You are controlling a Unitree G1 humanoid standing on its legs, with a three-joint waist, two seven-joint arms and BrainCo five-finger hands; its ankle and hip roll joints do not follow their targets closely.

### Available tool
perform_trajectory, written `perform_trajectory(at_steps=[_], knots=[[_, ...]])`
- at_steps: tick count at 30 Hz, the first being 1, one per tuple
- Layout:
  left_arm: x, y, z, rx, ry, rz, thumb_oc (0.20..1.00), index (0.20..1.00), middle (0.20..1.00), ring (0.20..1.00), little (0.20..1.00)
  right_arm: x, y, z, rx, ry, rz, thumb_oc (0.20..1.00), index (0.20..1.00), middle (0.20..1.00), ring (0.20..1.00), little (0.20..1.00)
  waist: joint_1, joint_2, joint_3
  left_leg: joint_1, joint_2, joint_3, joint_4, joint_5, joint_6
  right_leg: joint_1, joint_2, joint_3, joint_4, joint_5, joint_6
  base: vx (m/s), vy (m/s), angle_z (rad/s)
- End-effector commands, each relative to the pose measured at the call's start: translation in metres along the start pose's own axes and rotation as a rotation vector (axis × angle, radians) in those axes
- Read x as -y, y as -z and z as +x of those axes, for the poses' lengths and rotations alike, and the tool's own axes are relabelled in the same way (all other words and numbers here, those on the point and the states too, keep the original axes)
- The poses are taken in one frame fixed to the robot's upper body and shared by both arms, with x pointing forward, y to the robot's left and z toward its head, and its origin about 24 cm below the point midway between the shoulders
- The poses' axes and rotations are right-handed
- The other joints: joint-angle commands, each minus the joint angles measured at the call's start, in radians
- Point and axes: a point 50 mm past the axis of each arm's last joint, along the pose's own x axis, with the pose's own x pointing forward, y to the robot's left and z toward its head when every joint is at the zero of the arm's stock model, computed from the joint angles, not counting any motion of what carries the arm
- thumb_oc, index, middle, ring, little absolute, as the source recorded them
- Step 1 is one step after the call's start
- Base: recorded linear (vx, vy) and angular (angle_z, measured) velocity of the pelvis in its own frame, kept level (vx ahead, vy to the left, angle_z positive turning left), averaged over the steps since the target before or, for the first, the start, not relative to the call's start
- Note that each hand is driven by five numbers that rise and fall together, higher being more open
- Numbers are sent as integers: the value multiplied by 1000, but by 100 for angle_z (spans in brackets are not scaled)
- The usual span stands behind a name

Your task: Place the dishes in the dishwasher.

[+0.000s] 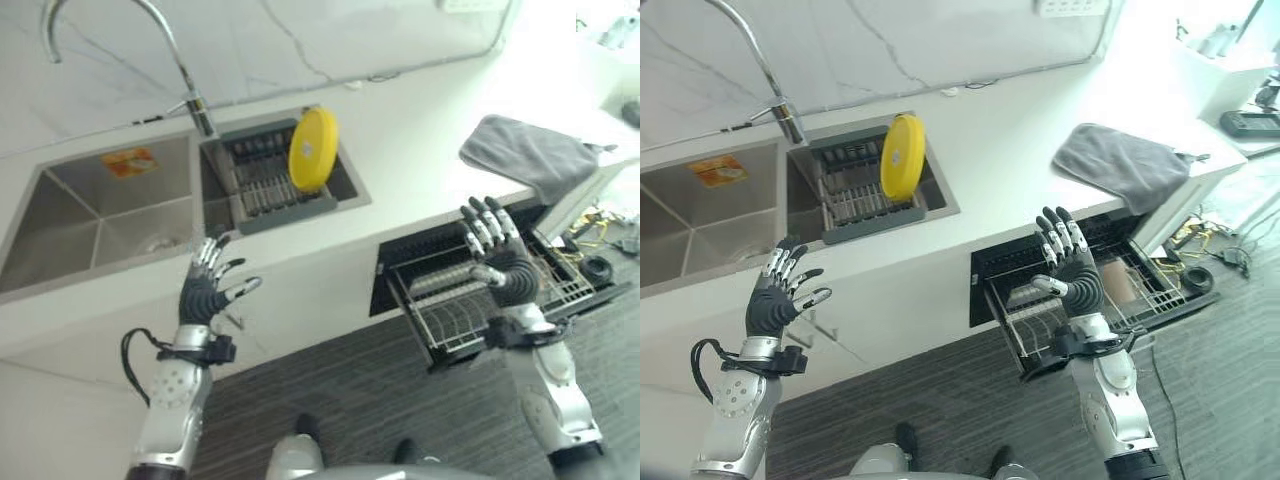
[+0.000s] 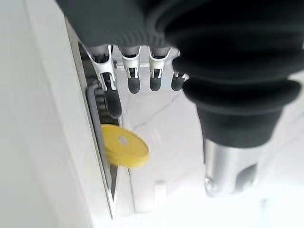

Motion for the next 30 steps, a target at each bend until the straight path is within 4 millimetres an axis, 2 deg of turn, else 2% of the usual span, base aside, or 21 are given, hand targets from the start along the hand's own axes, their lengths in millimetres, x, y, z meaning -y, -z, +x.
perform_trajectory(at_steps=[1, 2, 4, 5, 6, 7, 9, 12, 14, 19, 26, 30], knots=[[0, -22, 8, 137, 36, 25, 1000, 1000, 1000, 1000, 1000, -9, -25, 21, 176, -66, 18, 1000, 1000, 1000, 1000, 1000, 20, -48, 11, -95, -64, -110, 207, -80, 3, 35, -11, 68, 91, -72, 0, 34, -39, -34], [1, -21, 8, 134, 46, 29, 1000, 1000, 1000, 1000, 1000, -9, -24, 21, 173, -62, 24, 1000, 1000, 1000, 1000, 1000, 19, -44, 14, -95, -60, -110, 192, -71, 2, 38, -5, 74, 98, -79, -2, 187, 61, -46], [4, -19, 6, 130, 61, 28, 1000, 1000, 1000, 1000, 1000, -15, -21, 22, 163, -59, 26, 1000, 1000, 1000, 1000, 1000, 22, -21, 14, -89, -49, -124, 59, 18, -21, 61, 13, 85, 103, -100, 2, 326, 170, -26], [5, -17, 5, 122, 46, 20, 1000, 1000, 1000, 1000, 1000, -20, -18, 21, 147, -69, 24, 1000, 1000, 1000, 1000, 1000, 27, -4, 10, -110, -47, -144, -9, 80, -33, 80, 19, 92, 98, -109, 6, 380, 257, -4], [4, -16, 5, 118, 40, 14, 1000, 1000, 1000, 1000, 1000, -21, -17, 21, 139, -73, 22, 1000, 1000, 1000, 1000, 1000, 27, 0, 7, -117, -45, -139, -20, 87, -32, 87, 15, 85, 102, -116, 8, 448, 298, -16], [3, -15, 6, 113, 34, 11, 1000, 1000, 1000, 1000, 1000, -22, -17, 20, 133, -76, 22, 1000, 1000, 1000, 1000, 1000, 26, -2, 2, -109, -45, -129, -32, 65, -36, 101, 1, 79, 109, -138, 17, 311, 202, -17], [1, -14, 6, 103, 36, 20, 1000, 1000, 1000, 1000, 1000, -22, -15, 20, 127, -72, 23, 1000, 1000, 1000, 1000, 1000, 25, -1, -3, -102, -42, -104, -38, 55, -30, 106, -12, 64, 121, -149, 23, 221, 159, -15], [1, -13, 7, 100, 51, 40, 1000, 1000, 1000, 1000, 1000, -22, -14, 18, 126, -72, 47, 1000, 1000, 1000, 1000, 1000, 32, -12, -3, -106, -56, -82, 20, 5, -11, 117, -46, 46, 149, -162, 37, 238, 164, -23], [0, -16, 7, 113, 59, 45, 1000, 1000, 1000, 1000, 1000, -23, -13, 18, 124, -82, 27, 1000, 1000, 1000, 1000, 1000, 45, -15, -4, -104, -73, -89, 44, -25, 6, 118, -66, 35, 159, -163, 44, 187, 135, -14], [-2, -21, 11, 132, 64, 37, 1000, 1000, 1000, 1000, 1000, -27, -14, 21, 133, -86, 9, 1000, 1000, 1000, 1000, 1000, 79, -24, -10, -94, -104, -105, 40, -46, 26, 132, -105, 14, 146, -145, 79, 103, 59, 9], [-3, -29, 9, 181, 51, 43, 1000, 1000, 1000, 1000, 1000, -25, -26, 29, 193, -85, -58, 1000, 1000, 1000, 1000, 1000, 102, -45, -15, -89, -97, -103, 34, -55, 26, 136, -101, 10, 108, -123, 86, -14, -57, -10], [-1, -35, 10, 224, 60, 32, 1000, 1000, 1000, 1000, 1000, -28, -30, 40, 198, -110, -49, 1000, 1000, 1000, 1000, 1000, 120, -45, -17, -103, -82, -106, 43, -46, 11, 139, -90, -6, 87, -115, 72, -48, -75, -6]])
